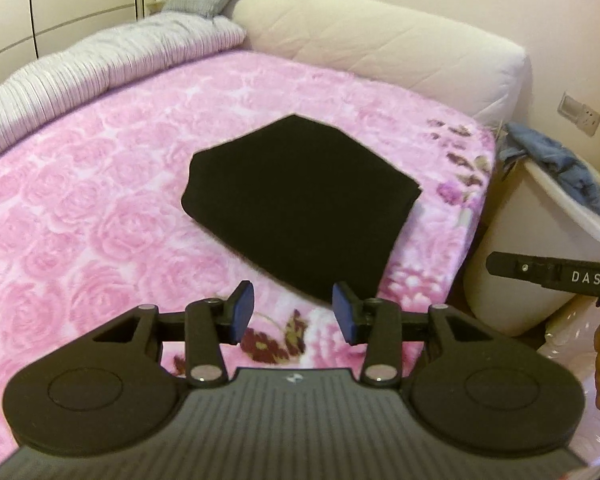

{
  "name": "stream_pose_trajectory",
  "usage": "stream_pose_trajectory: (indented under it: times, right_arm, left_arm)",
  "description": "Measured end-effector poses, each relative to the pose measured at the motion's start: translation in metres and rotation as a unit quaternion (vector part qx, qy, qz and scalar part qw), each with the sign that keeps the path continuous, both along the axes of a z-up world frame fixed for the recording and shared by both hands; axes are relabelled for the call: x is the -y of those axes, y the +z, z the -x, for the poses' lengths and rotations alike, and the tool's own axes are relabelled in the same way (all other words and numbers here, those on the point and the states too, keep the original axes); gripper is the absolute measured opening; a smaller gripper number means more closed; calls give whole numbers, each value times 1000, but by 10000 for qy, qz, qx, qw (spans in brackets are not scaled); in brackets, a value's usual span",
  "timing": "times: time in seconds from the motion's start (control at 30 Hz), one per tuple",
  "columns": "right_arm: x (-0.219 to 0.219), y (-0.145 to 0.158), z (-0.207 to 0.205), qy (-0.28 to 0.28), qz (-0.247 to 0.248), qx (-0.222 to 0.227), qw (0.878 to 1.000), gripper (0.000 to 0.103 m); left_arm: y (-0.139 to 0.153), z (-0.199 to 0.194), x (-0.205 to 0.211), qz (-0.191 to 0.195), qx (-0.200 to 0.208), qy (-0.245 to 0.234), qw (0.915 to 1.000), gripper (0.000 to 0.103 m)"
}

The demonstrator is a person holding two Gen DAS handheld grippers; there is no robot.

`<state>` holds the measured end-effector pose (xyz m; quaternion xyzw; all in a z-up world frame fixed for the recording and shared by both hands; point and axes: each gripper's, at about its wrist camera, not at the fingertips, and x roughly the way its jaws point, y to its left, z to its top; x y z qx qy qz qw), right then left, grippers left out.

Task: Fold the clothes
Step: 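Release the folded trousers with the right gripper and pull back, then lower both grippers onto the folded trousers and close them on the sides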

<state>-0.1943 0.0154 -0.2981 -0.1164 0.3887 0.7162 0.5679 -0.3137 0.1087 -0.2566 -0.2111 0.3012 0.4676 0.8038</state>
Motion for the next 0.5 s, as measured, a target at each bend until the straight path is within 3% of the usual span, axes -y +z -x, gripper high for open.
stream_pose_trajectory:
  times: [0.5]
  right_arm:
    - [83,45,5,81,-513,96,9986,55]
  left_arm:
    - [55,29,90,-659,81,187,9976,42]
